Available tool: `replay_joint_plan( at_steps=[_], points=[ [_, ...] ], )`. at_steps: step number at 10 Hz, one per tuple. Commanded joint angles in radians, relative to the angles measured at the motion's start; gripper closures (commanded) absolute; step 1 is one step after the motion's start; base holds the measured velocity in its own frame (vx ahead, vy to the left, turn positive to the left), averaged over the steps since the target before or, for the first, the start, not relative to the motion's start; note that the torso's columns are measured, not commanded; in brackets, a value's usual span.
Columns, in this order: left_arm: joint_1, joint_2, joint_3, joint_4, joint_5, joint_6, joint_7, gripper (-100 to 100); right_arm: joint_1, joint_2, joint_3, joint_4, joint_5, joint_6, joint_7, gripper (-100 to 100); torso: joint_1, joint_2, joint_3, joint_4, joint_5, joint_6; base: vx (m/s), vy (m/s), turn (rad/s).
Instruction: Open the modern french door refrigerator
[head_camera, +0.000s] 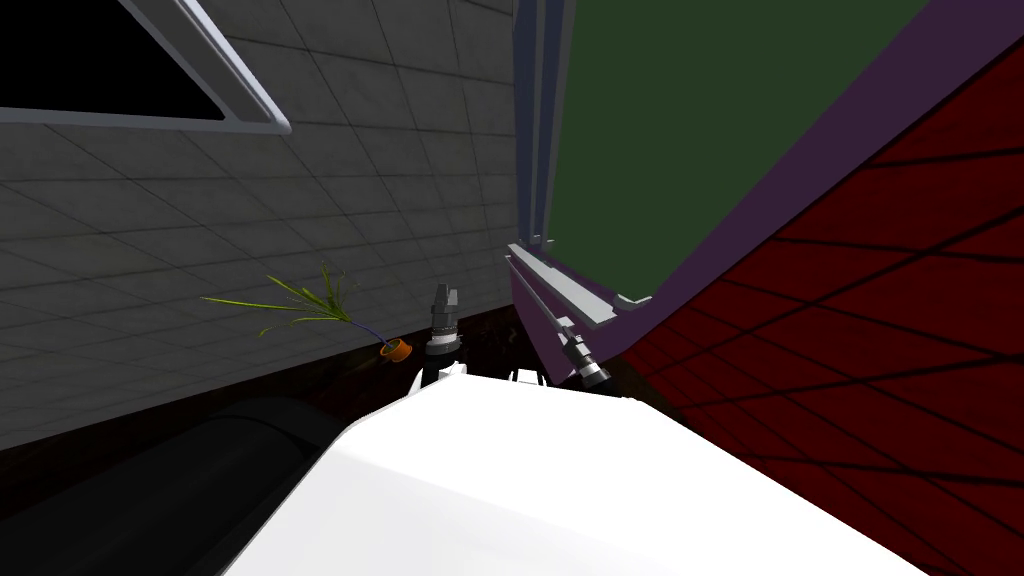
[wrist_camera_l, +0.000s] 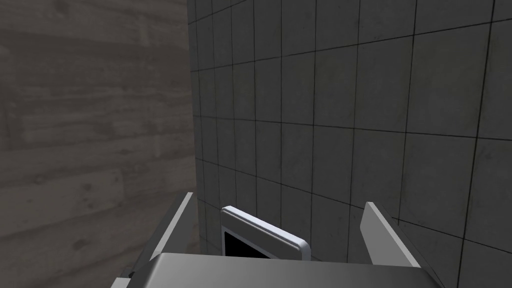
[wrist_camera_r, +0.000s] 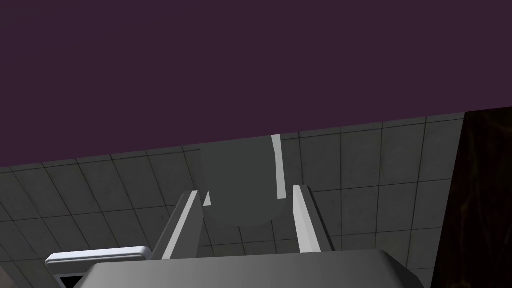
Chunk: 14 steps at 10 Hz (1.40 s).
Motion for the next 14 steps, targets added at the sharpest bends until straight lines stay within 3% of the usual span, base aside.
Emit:
replay_joint_plan(
  at_steps=[1,12,13,14],
  points=[
    [0.000,0.000,0.000,0.000,0.000,0.000,0.000,0,0.008,0.007,0.010,-0.012,0.004,0.001,0.004,100,0.001,0.002,0.001,0.001,0.001,0.000,-0.072,0.182,-0.011],
    [0.000,0.000,0.000,0.000,0.000,0.000,0.000,0,0.029,0.029,0.036,-0.027,0.015,0.008,0.026,100,0.003,0.003,0.001,0.001,0.001,-0.001,-0.071,0.145,-0.009],
    [0.000,0.000,0.000,0.000,0.000,0.000,0.000,0,0.046,0.003,0.038,-0.078,0.032,0.053,-0.021,-100,0.004,0.004,0.001,0.002,0.001,0.000,-0.066,0.092,0.049],
    [0.000,0.000,0.000,0.000,0.000,0.000,0.000,0,0.054,-0.008,0.042,-0.104,0.040,0.072,-0.042,-100,-0.004,0.001,0.000,0.001,0.000,-0.001,-0.027,-0.027,0.101]
  ],
)
